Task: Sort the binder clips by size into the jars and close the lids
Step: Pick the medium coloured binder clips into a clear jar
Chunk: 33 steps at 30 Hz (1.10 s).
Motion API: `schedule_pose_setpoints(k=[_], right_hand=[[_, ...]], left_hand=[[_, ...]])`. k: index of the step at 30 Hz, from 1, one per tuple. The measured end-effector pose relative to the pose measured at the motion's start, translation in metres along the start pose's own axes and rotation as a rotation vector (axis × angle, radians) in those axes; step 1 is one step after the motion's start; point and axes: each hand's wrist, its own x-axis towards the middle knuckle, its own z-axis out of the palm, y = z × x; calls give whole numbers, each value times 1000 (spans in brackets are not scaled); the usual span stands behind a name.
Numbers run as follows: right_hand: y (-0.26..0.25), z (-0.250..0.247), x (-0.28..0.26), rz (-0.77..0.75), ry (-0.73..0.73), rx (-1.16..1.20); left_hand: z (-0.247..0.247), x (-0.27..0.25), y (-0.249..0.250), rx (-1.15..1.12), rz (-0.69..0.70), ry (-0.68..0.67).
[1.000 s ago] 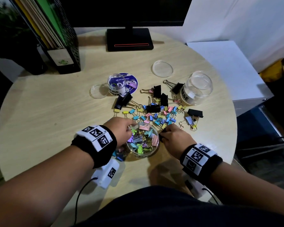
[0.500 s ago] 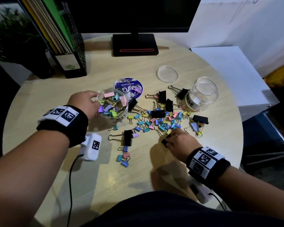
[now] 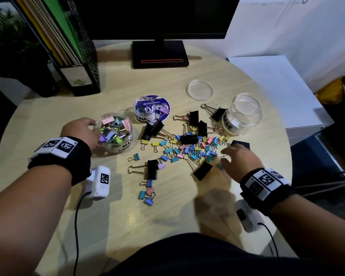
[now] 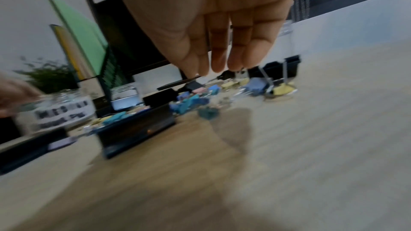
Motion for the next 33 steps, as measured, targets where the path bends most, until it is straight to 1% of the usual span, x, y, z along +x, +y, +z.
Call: schedule_pose_setpoints(k=[3, 6, 10, 14, 17, 20, 22, 23, 28, 33], right_hand=[[17, -1, 12, 132, -16, -4], [24, -3, 17, 178, -11, 3], [28, -1, 15, 108, 5, -57], [27, 2, 14, -31, 3, -308], [25, 5, 19, -43, -6, -387], [20, 8, 23, -45, 29, -444], [17, 8, 23, -47, 52, -462], [15, 8, 24, -50, 50, -461], [5, 5, 25, -67, -23, -427], [-4, -3, 30, -66, -122, -250]], left_hand=[[9, -6, 5, -3, 7, -38], [18, -11, 7, -25, -8, -64], [23, -13, 7, -46, -12, -72], [22, -14, 4, -35, 7, -72], [19, -16, 4, 34, 42, -78], [16, -22, 9, 65, 70, -14], [15, -30, 17, 63, 119, 34], [14, -36, 22, 74, 156, 33], [21, -68, 52, 189, 366, -38], [29, -85, 71, 181, 470, -116]])
